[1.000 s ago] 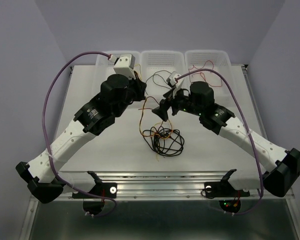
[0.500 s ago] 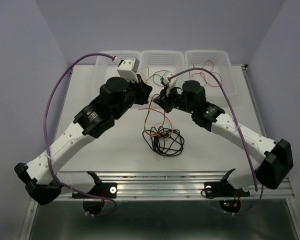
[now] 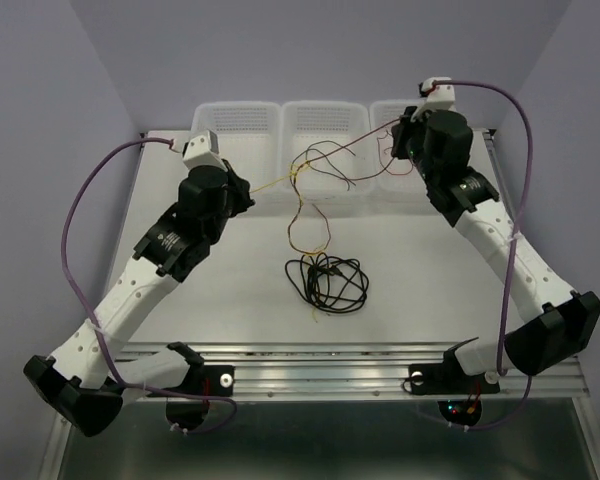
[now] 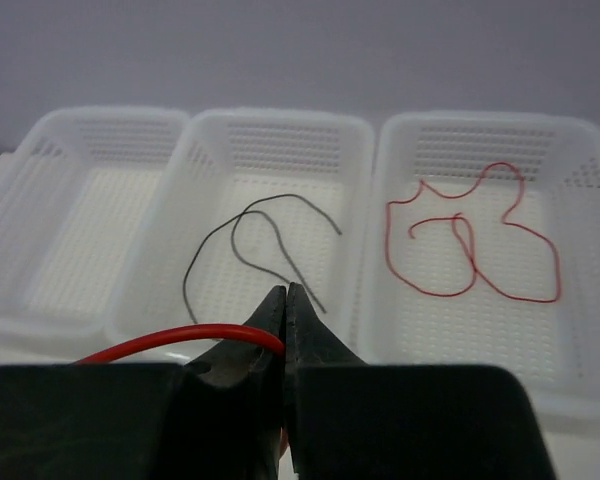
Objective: Untangle the cables
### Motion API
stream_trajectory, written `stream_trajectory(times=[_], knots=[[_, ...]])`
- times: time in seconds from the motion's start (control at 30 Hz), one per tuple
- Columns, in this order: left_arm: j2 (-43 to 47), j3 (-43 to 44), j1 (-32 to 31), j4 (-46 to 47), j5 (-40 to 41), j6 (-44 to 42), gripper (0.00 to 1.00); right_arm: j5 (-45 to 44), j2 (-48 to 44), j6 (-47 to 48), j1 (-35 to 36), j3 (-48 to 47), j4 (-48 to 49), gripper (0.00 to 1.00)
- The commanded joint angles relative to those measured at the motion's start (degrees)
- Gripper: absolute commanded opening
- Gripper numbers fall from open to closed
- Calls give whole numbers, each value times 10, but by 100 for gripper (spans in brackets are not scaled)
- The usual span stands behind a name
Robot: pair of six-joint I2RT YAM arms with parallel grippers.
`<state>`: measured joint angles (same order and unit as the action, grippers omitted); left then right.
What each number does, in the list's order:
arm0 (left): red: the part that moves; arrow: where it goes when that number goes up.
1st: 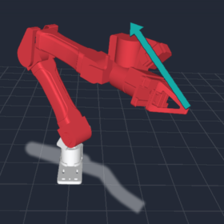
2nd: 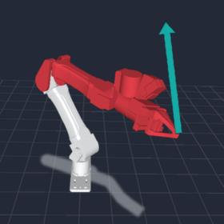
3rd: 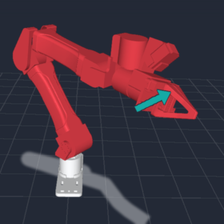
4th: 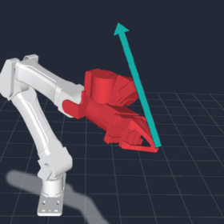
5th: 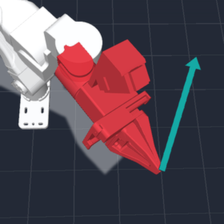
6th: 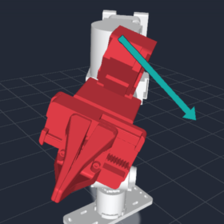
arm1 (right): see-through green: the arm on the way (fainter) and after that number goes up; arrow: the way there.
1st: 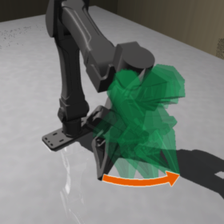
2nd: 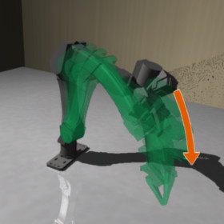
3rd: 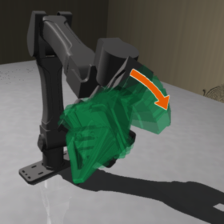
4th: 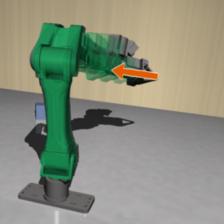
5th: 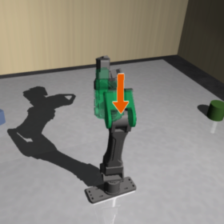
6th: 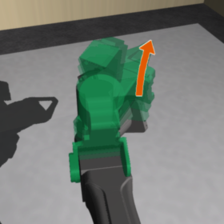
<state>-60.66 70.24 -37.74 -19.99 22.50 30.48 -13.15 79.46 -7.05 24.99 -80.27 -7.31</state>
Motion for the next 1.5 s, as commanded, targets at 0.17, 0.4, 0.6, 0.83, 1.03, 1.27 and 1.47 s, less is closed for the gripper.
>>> stream_trajectory(times=[0.17,0.4,0.6,0.83,1.03,1.27,1.47], knots=[[-39,-13,230,-62,-30,49,0,-109,-13,19,-125,-190,-63,1],[-68,-18,373,-93,-53,57,0,-116,-18,13,-193,-224,-86,1],[-96,6,457,-127,-36,59,0,-80,-7,-16,-289,-253,-103,1],[-124,57,585,-164,-52,42,0,-44,34,-28,-361,-342,-140,1],[-114,89,658,-154,-142,21,0,82,59,-48,-361,-400,-162,1],[-84,9,457,-63,-202,15,0,461,42,-136,-361,-312,-82,1],[-110,-79,354,-44,-184,63,2,525,32,-133,-305,-298,-61,1]])
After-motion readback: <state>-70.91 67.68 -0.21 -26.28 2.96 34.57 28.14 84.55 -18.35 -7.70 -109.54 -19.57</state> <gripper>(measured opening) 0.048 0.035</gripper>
